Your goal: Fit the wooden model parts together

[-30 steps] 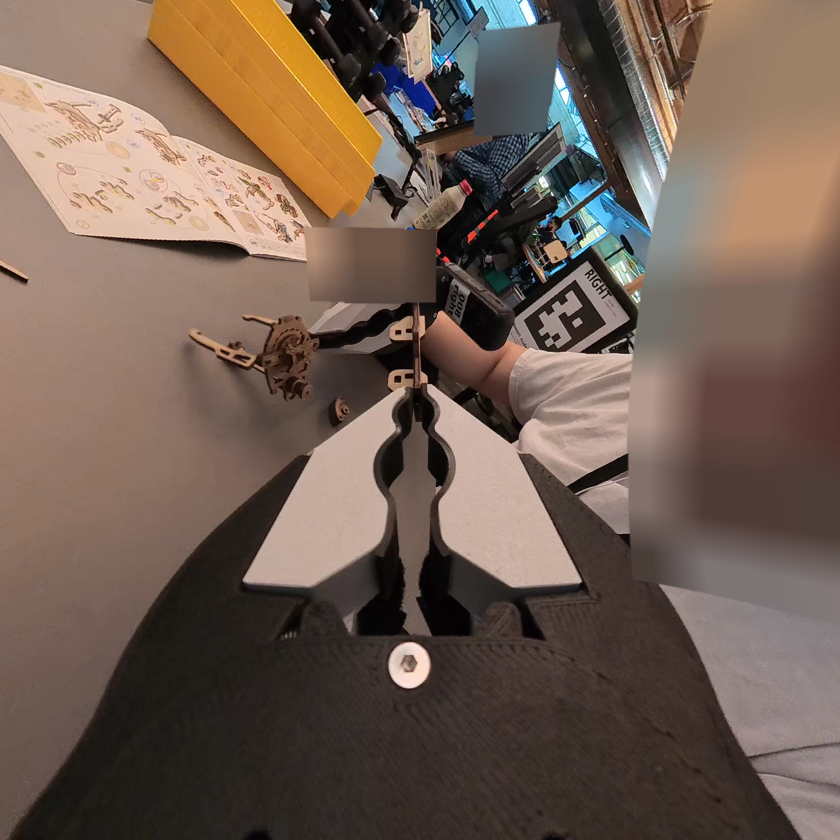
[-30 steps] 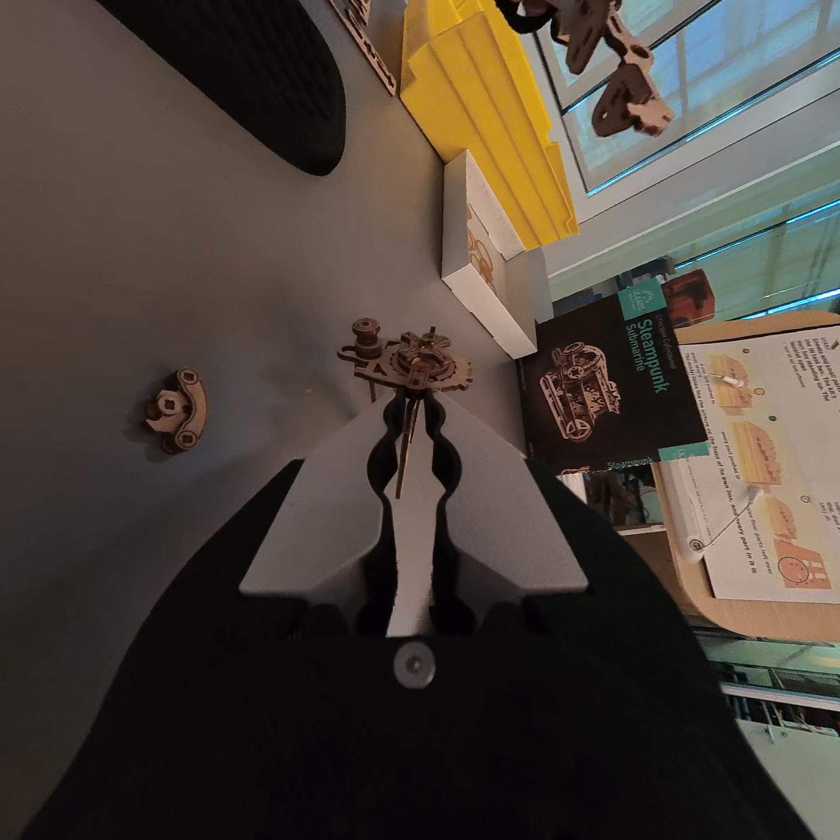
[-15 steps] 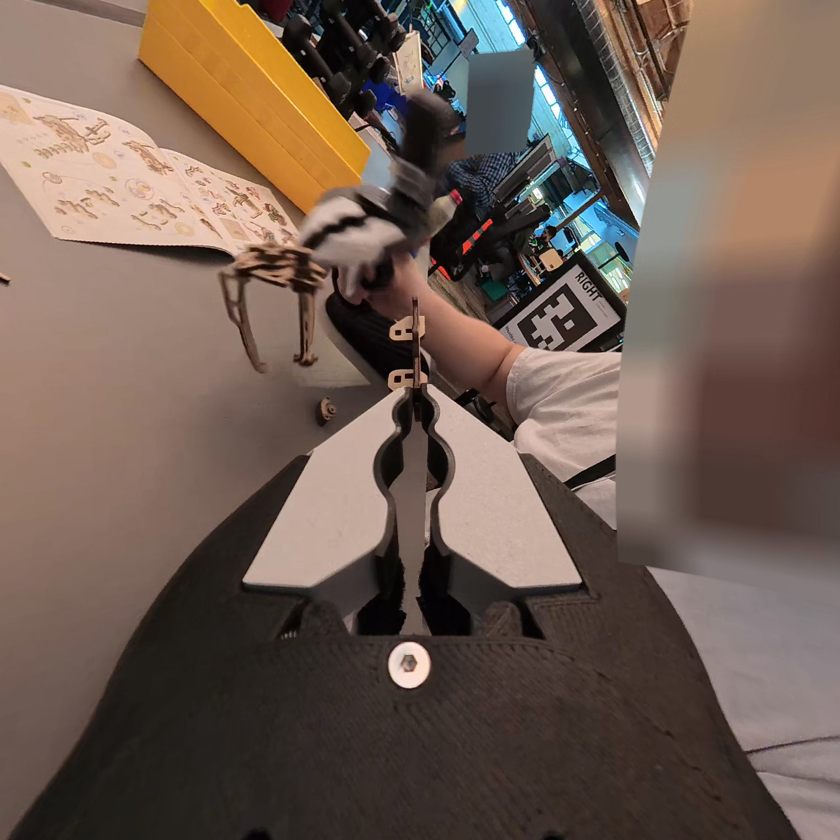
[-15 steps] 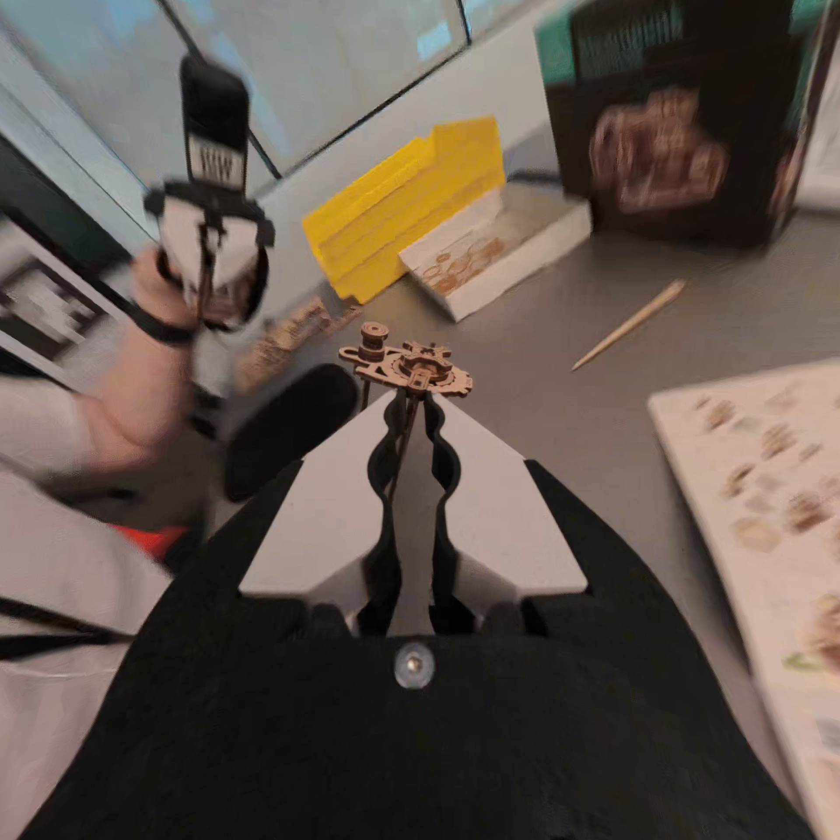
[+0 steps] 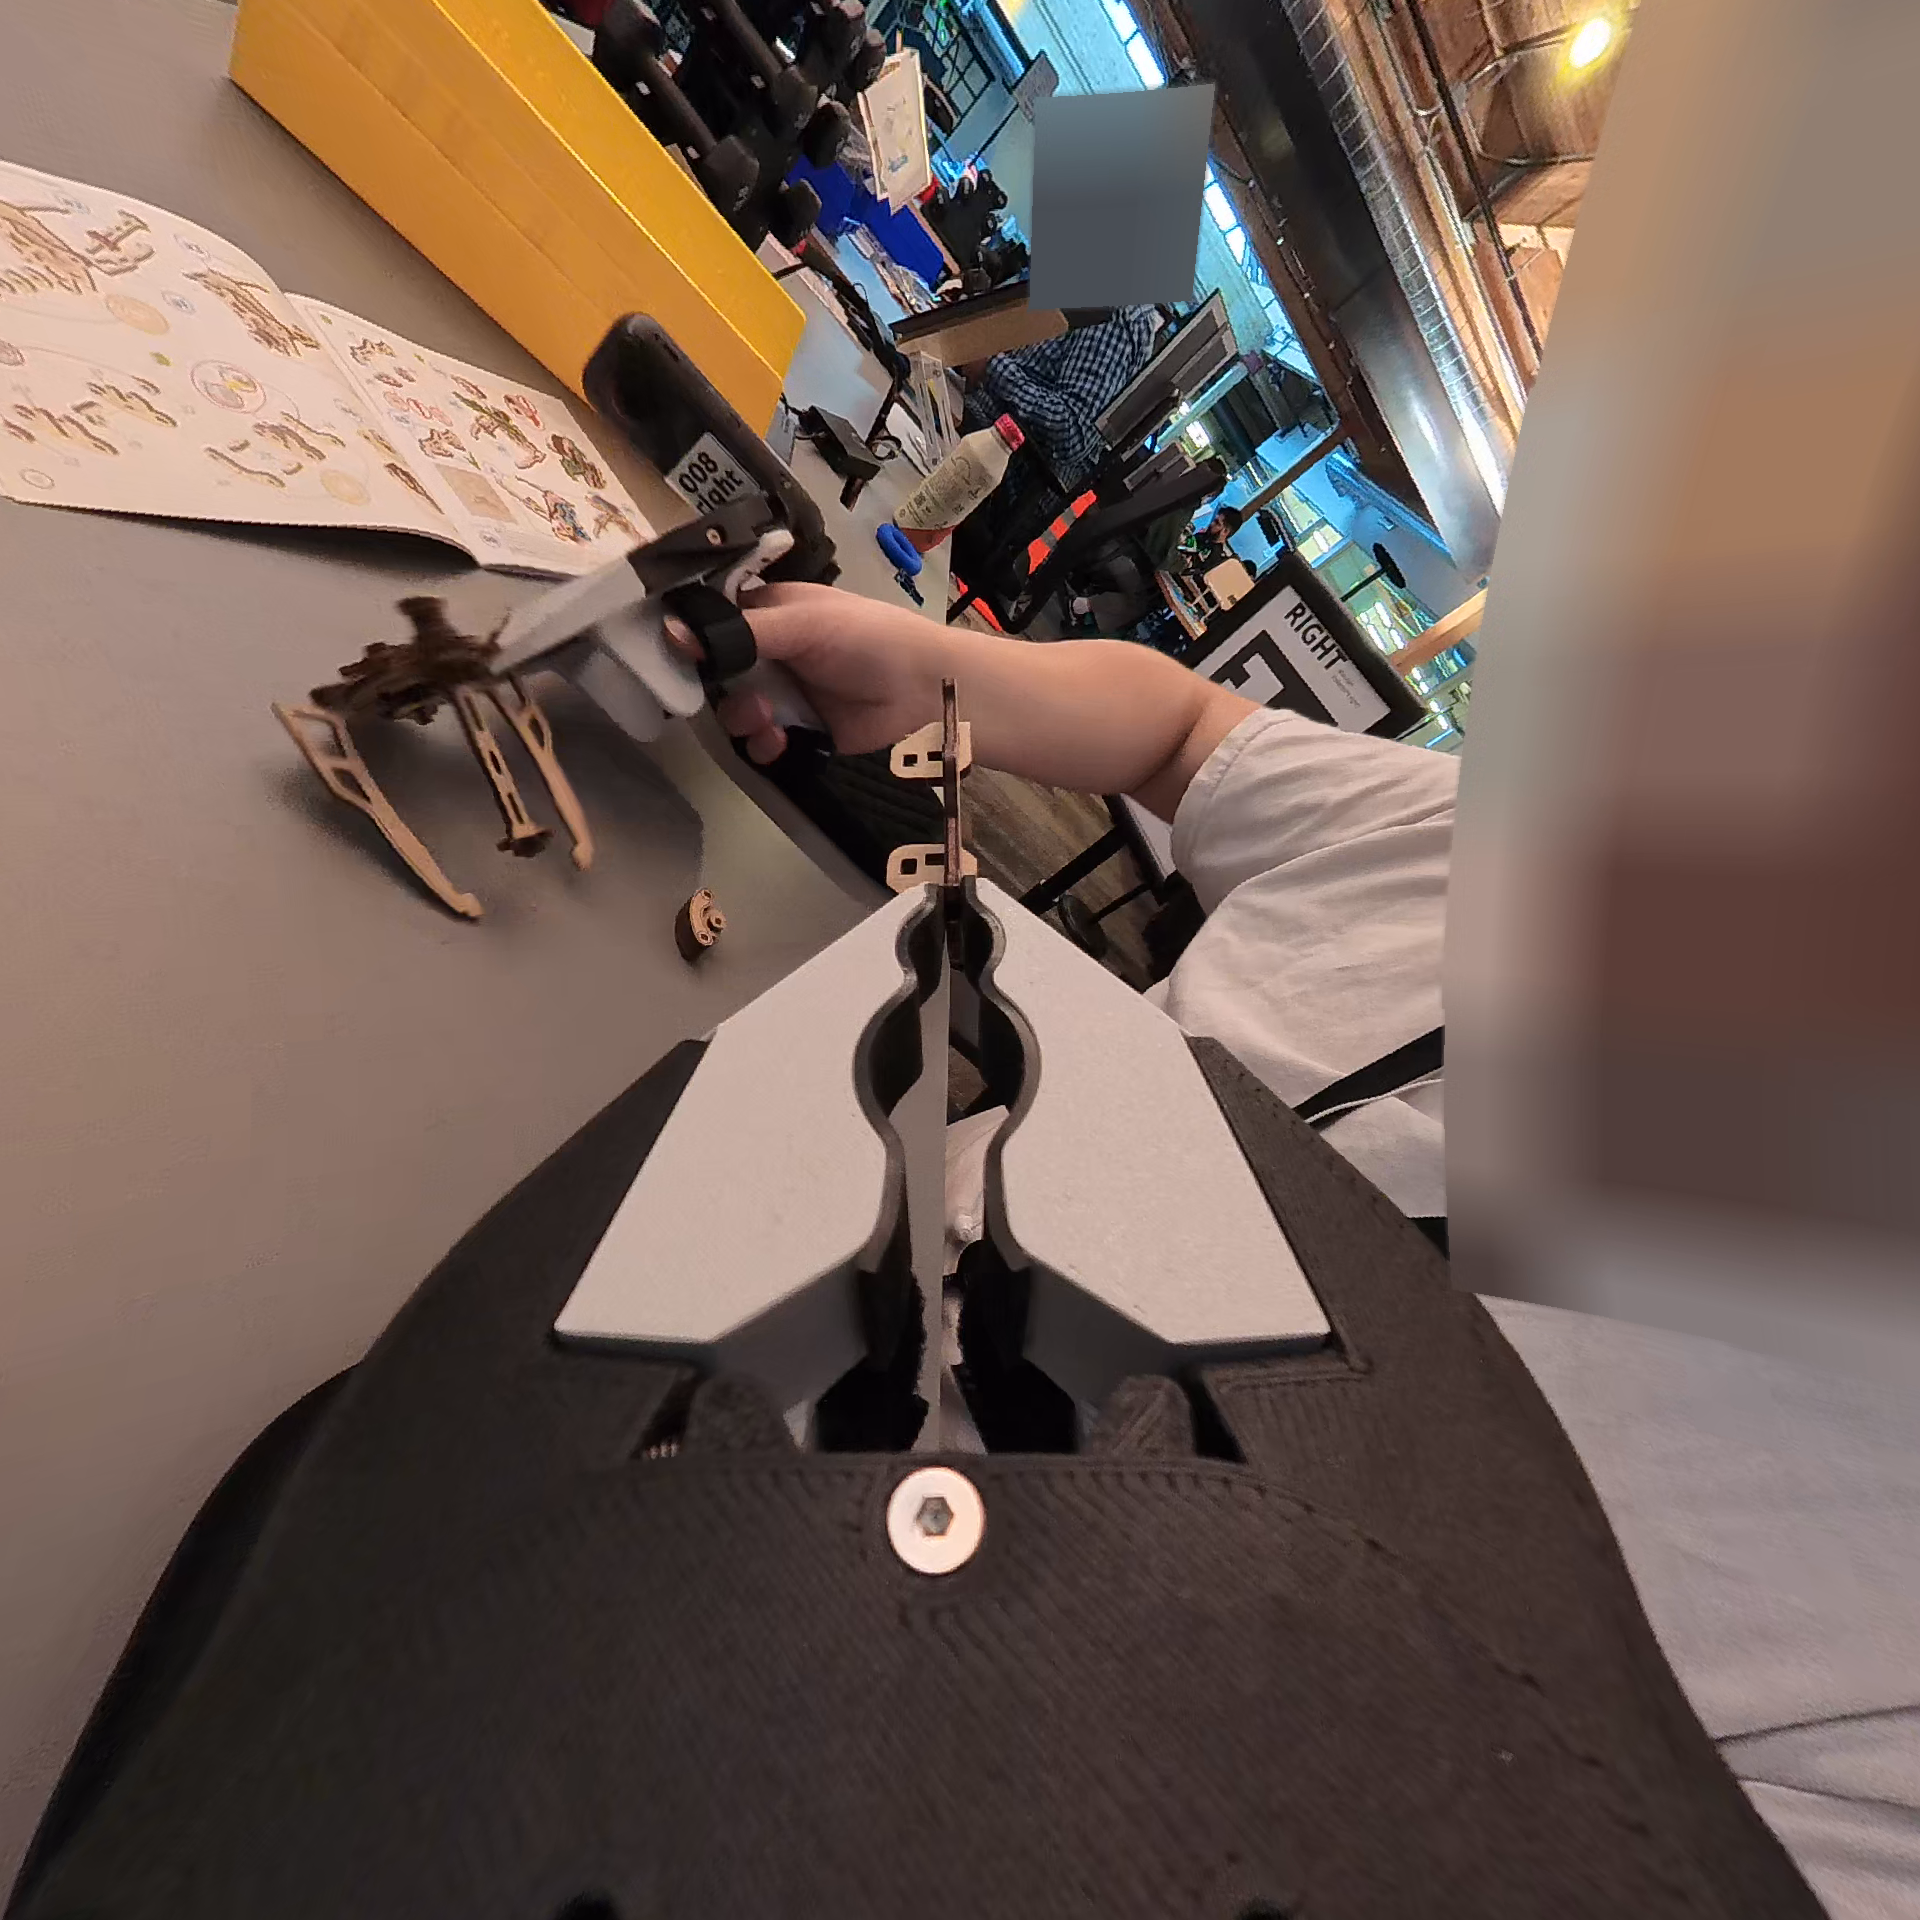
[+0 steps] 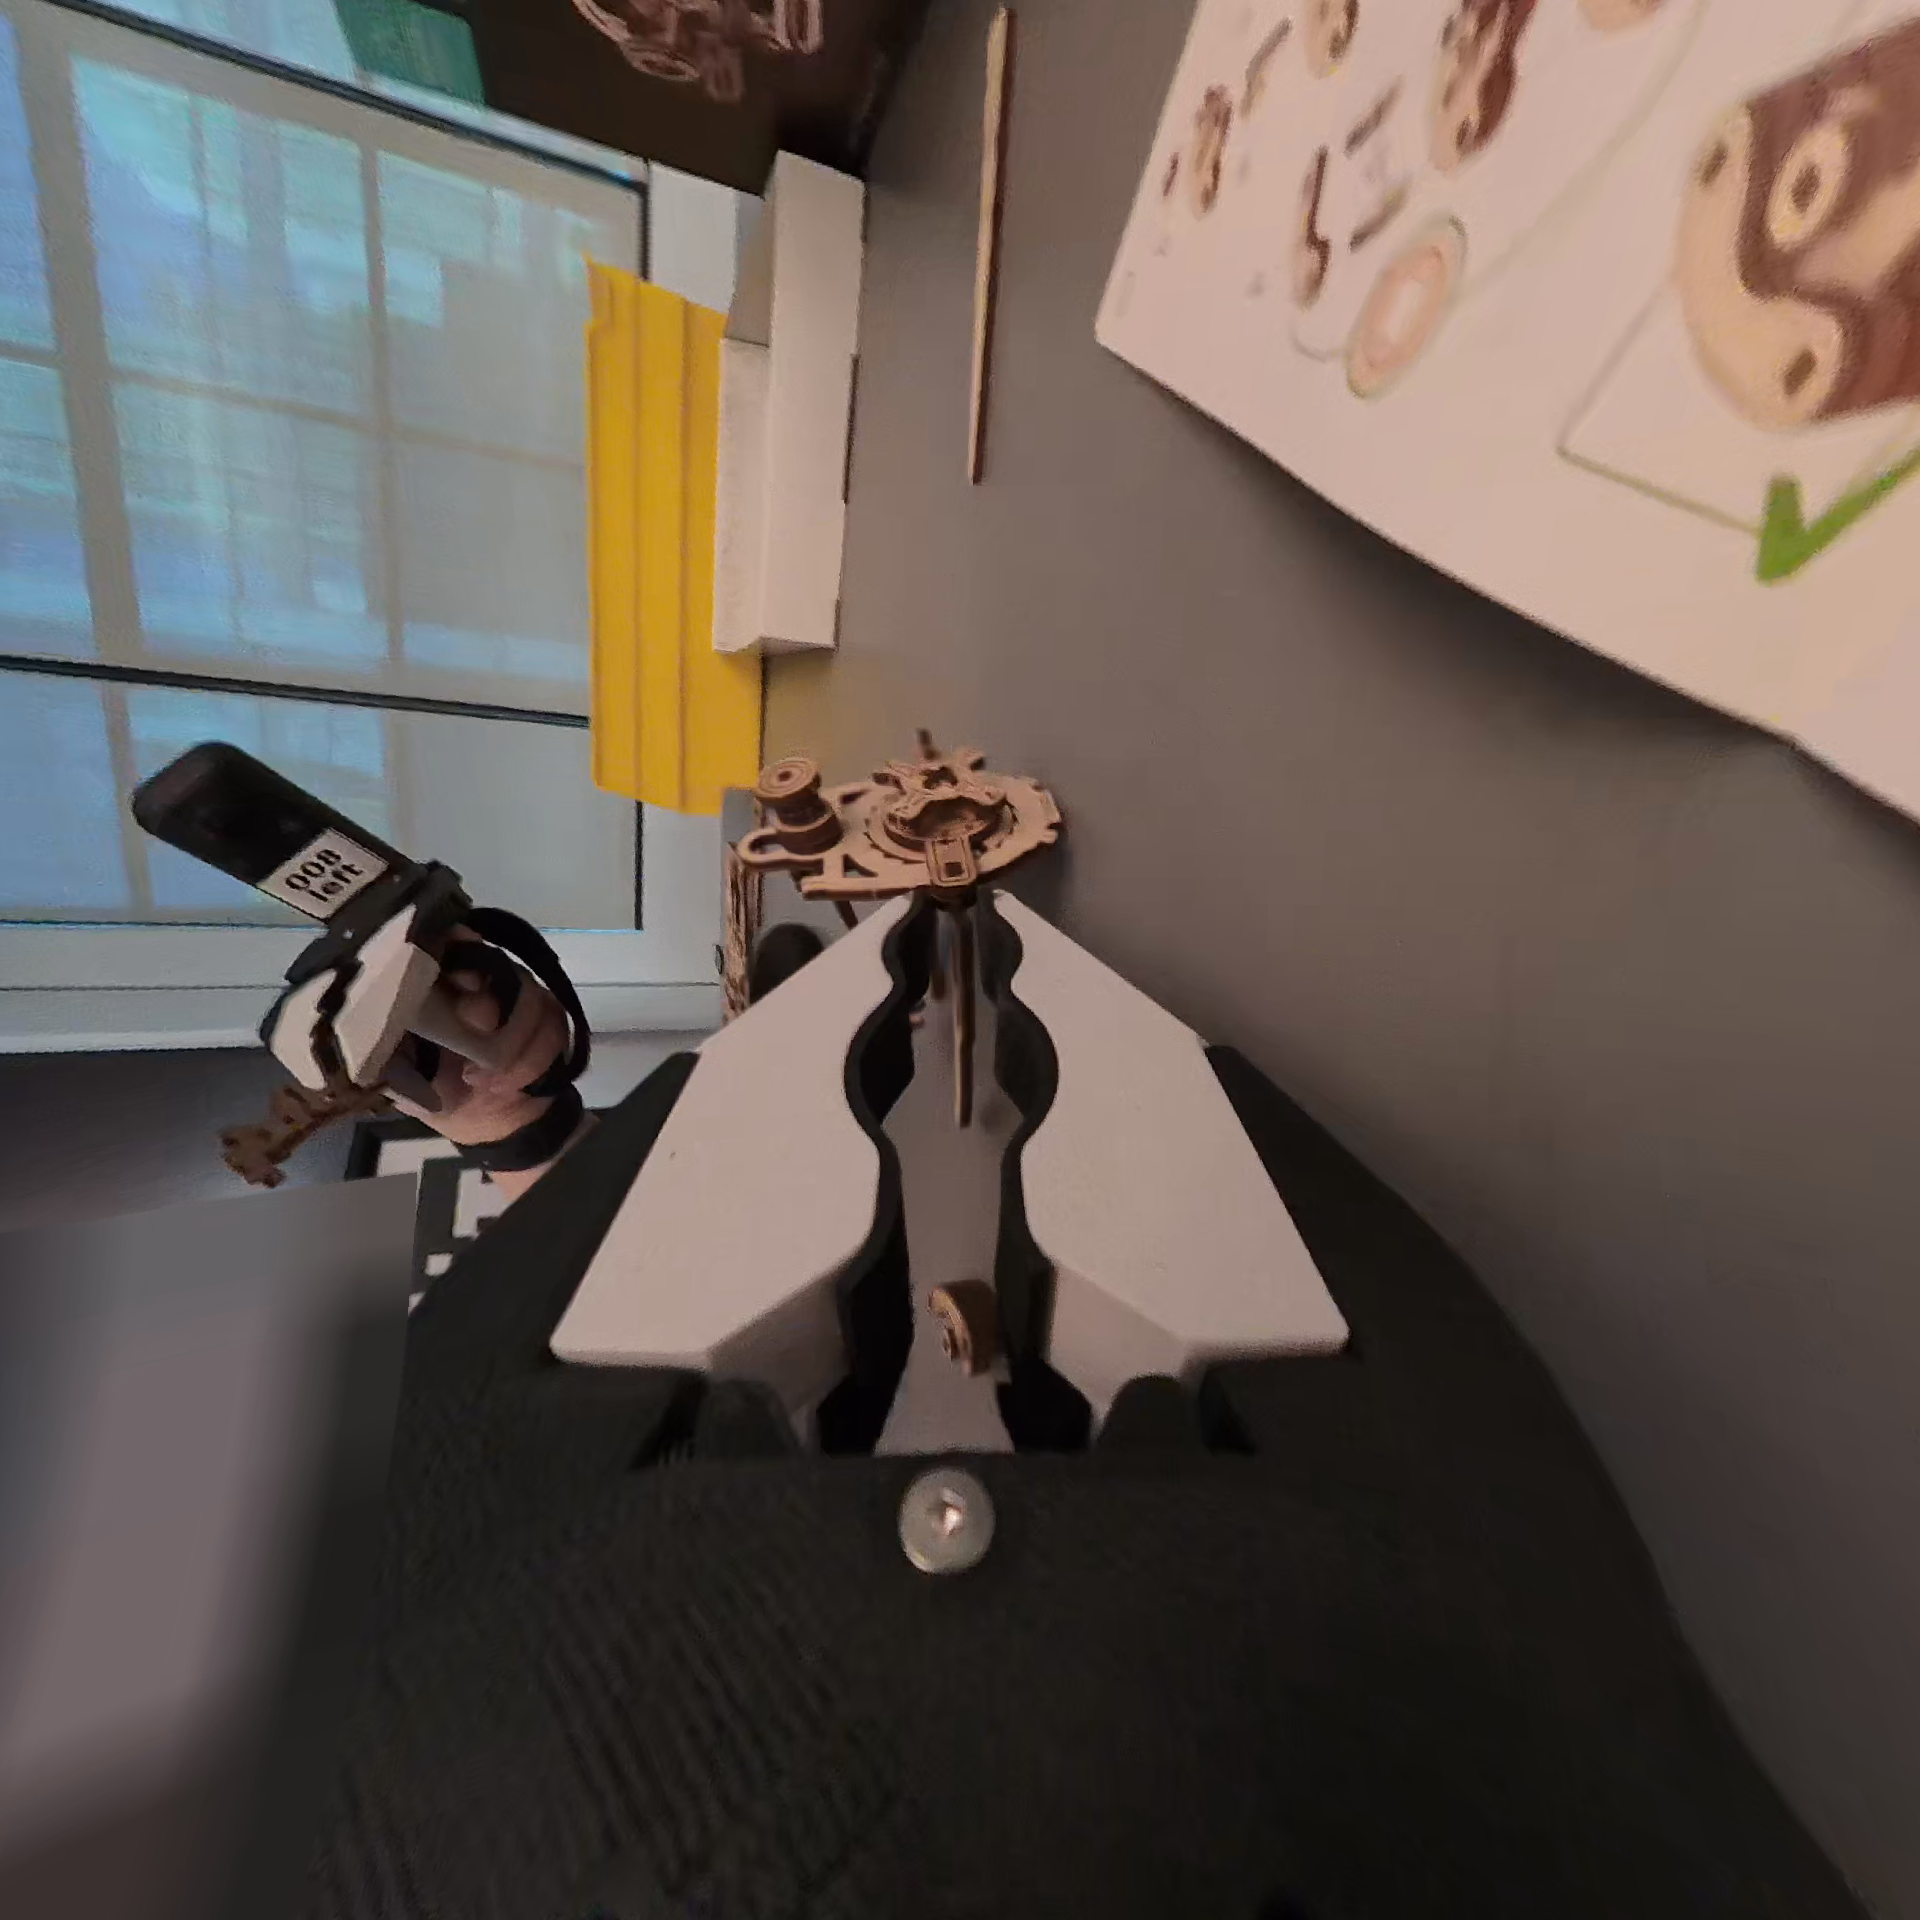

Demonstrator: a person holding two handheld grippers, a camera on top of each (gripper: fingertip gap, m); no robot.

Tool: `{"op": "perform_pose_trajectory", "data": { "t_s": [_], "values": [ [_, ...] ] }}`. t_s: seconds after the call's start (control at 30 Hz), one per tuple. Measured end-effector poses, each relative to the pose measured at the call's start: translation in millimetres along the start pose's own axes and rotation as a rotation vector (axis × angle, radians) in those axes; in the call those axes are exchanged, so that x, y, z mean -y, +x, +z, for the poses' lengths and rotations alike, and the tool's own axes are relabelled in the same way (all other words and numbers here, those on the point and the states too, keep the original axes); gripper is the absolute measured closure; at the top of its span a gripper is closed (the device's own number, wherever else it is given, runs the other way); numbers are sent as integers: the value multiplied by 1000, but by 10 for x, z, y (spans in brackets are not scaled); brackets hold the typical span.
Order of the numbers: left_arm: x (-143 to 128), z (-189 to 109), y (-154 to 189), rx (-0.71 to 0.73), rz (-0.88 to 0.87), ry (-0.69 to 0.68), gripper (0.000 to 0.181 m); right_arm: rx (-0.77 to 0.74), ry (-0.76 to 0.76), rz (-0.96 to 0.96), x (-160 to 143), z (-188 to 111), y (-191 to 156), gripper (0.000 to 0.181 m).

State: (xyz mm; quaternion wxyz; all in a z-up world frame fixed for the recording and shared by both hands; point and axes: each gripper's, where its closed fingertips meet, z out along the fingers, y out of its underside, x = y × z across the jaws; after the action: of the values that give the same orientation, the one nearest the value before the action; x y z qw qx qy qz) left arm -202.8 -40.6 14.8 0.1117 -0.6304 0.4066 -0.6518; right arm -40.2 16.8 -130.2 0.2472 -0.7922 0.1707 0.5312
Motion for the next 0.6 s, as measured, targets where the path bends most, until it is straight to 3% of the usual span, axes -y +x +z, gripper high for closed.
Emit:
{"op": "perform_pose_trajectory", "data": {
  "t_s": [0.1, 0.23, 0.33, 0.5, 0.6],
  "values": [
    [-11, 7, -12, -9, -11, 2, 181, -88, -40, -102, -89, -63, 75, 156],
    [-25, 34, -16, -20, -9, 1, 181, -183, 24, -391, -11, -216, 48, 151],
    [-27, 43, -13, -30, -6, 0, 181, -168, 48, -811, 82, -256, -153, 150],
    [-31, 87, -27, -41, -18, -9, 181, -205, -2, -1447, -24, -33, -342, 151],
    [-40, 114, -16, -38, -14, -15, 181, -298, -83, -1533, -52, 130, -178, 155]
  ]
}}
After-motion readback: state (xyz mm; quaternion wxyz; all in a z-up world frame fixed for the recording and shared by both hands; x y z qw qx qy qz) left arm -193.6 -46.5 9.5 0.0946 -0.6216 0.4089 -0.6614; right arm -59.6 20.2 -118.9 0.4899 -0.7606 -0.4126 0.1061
